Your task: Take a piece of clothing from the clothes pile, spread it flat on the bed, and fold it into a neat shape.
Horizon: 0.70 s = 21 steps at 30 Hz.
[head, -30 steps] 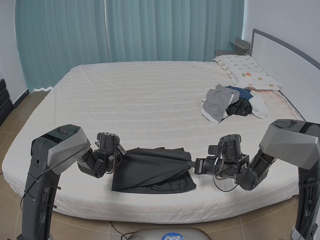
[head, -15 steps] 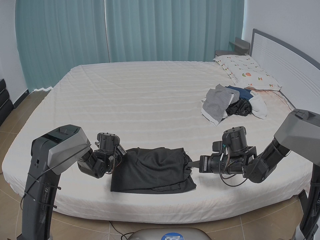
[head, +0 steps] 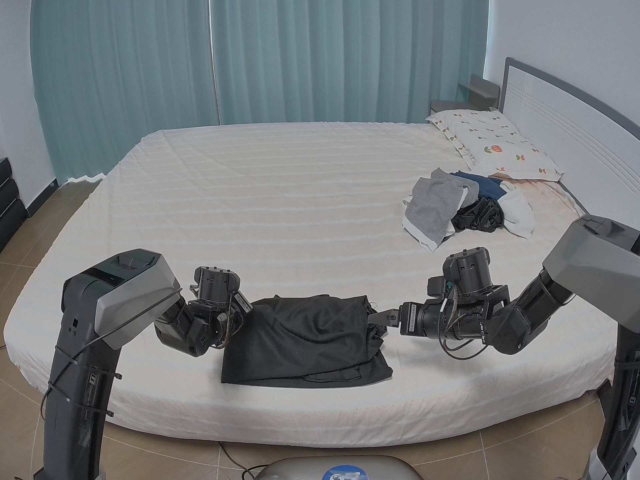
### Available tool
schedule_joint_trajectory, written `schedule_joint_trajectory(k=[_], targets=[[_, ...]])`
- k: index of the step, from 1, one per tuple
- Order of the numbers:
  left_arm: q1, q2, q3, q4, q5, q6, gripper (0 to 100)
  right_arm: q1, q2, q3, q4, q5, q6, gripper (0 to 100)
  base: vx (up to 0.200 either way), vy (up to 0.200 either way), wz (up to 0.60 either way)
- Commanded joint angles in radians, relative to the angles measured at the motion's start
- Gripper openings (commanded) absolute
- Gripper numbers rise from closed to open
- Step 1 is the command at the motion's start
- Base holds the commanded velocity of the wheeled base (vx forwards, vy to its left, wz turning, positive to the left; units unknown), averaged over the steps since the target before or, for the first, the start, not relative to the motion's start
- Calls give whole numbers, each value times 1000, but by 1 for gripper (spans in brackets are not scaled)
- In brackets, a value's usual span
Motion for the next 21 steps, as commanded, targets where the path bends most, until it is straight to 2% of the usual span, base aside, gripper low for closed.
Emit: schedule_joint_trajectory(k=[1,4,8,13,17,18,21], targets=[[-2,-6,4,3,0,-2,0,15,118,-98,-7,-74,47,100,0,0,0],[0,-6,9,3,0,-3,0,26,137,-161,8,-105,53,100,0,0,0],[-2,-7,15,3,0,-6,0,34,180,-231,48,-98,53,100,0,0,0],[-2,-7,13,5,0,-6,0,61,210,-239,50,-55,49,100,0,0,0],[-2,-7,13,6,0,-6,0,67,235,-268,67,-54,46,100,0,0,0],[-2,-7,13,6,0,-6,0,67,235,-271,91,-55,38,0,0,0,0],[-2,-7,12,6,0,-6,0,67,224,-262,182,-57,-13,0,0,0,0]])
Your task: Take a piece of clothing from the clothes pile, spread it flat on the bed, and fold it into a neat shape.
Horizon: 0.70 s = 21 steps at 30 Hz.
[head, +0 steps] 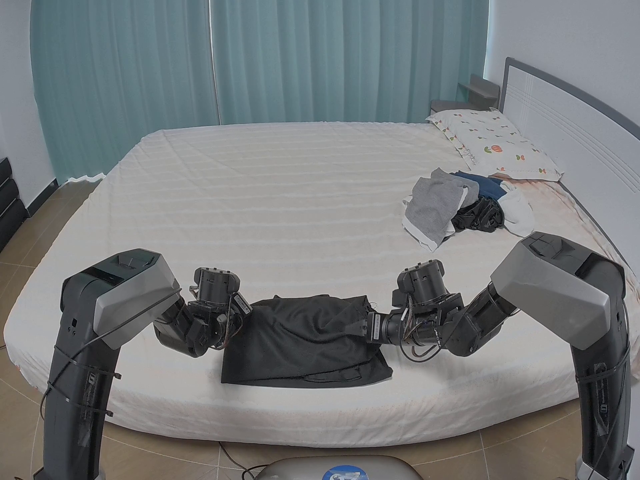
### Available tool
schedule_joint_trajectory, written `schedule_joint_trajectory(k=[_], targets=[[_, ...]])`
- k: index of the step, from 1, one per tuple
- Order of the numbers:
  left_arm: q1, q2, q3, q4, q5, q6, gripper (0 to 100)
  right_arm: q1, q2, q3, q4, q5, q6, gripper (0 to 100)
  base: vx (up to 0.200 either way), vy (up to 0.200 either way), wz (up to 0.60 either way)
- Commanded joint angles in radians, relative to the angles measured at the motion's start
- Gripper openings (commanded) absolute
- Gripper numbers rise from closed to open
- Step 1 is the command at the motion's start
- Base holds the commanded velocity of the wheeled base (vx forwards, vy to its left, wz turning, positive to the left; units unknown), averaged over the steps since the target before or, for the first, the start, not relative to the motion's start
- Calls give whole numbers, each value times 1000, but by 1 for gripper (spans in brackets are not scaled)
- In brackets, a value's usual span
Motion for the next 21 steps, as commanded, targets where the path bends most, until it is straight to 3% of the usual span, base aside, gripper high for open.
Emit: schedule_joint_trajectory(k=[1,21], targets=[[0,-1,-2,0,0,0,0,-3,5,8,80,-1,-58,0,0,0,0],[0,-6,-12,36,2,0,0,-27,-92,175,91,1,-124,0,0,0,0]])
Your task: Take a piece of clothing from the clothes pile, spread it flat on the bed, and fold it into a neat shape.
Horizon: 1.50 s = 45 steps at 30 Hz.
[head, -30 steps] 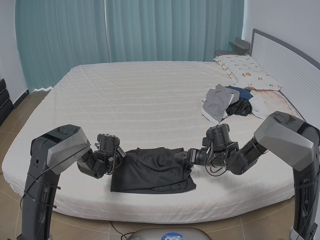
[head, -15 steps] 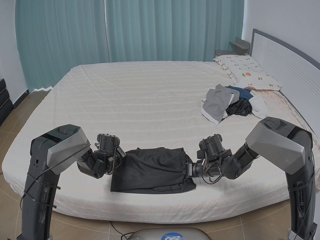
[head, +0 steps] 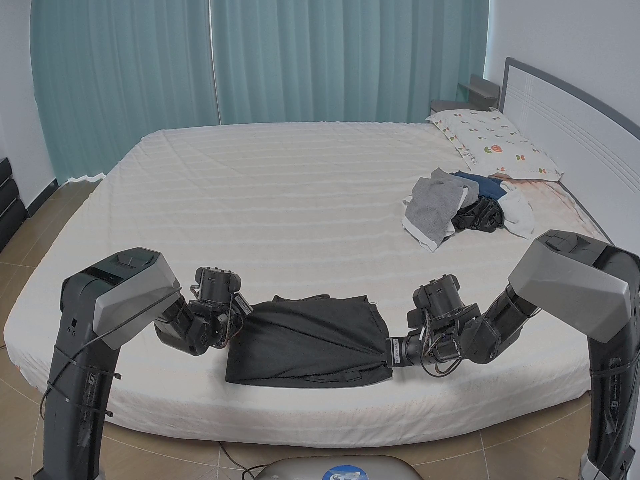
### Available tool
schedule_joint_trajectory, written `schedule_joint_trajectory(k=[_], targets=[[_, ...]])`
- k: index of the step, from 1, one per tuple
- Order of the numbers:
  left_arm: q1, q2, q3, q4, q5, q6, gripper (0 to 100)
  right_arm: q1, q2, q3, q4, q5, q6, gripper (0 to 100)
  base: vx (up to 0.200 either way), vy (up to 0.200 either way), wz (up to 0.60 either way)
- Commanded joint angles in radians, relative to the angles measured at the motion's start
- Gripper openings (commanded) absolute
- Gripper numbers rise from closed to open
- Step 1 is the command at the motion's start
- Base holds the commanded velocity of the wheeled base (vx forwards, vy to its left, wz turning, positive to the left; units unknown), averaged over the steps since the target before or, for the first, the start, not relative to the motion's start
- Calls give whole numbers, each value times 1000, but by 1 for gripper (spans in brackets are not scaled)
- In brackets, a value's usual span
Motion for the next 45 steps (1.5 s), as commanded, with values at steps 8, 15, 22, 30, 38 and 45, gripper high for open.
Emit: schedule_joint_trajectory(k=[8,15,22,30,38,45], targets=[[0,-4,-1,-2,1,-1,0,7,6,-9,-3,-3,6,100,0,0,0],[-1,-24,14,-6,2,-2,100,-5,-44,-20,-18,-3,72,100,0,0,0],[16,-117,87,-25,-5,-9,100,-43,-130,-22,-25,6,151,100,0,0,0],[40,-169,88,-18,-10,-5,100,-49,-107,-25,-26,4,161,100,0,0,0],[37,-194,97,-14,-5,-2,100,-45,-32,-123,-12,-8,323,100,0,0,0],[75,-168,74,-23,-8,-16,100,-40,-8,-135,-17,-8,335,100,0,0,0]])
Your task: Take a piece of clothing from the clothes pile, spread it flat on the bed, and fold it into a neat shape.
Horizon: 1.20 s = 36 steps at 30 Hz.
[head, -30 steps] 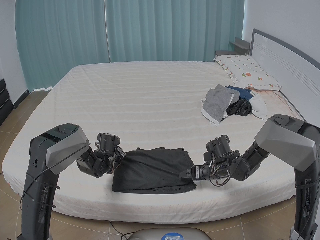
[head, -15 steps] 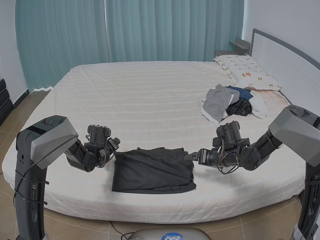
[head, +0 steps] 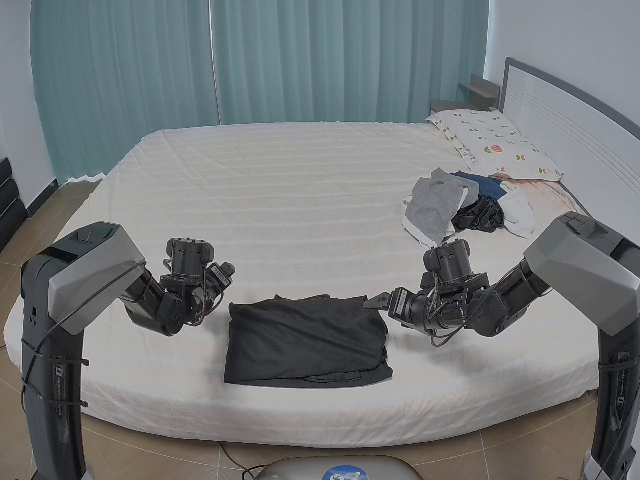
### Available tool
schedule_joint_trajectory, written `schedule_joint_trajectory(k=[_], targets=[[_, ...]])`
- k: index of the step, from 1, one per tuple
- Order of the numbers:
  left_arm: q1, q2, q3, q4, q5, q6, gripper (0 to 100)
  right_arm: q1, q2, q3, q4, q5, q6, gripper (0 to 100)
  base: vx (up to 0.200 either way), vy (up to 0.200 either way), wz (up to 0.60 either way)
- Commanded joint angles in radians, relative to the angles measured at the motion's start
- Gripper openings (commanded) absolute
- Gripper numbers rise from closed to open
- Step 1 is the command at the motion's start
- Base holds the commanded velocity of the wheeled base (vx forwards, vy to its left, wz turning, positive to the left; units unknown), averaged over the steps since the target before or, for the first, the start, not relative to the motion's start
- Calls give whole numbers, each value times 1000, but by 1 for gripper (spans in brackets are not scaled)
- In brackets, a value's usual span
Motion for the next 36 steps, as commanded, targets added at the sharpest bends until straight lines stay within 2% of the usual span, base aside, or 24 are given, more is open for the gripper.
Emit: schedule_joint_trajectory(k=[1,11,12,14,22,29,30,36], targets=[[18,9,-11,5,1,-4,100,7,41,-19,-2,-2,4,100,0,0,0],[16,7,-4,5,-1,-3,100,8,51,-41,-5,-1,42,100,20,0,0],[22,12,-2,8,-7,-4,100,8,68,-64,0,-1,87,100,200,0,0],[24,10,-1,8,-12,-4,100,10,84,-82,5,-2,102,100,200,0,0],[22,12,-8,8,-13,-6,100,24,127,-127,3,-4,105,100,200,0,0],[21,24,-8,8,-13,-4,100,27,135,-138,8,-2,107,100,0,0,0],[21,26,-8,8,-13,-4,100,28,135,-135,9,-1,107,0,0,0,0],[21,33,-11,8,-13,-3,100,39,132,-116,43,8,99,0,0,0,0]])
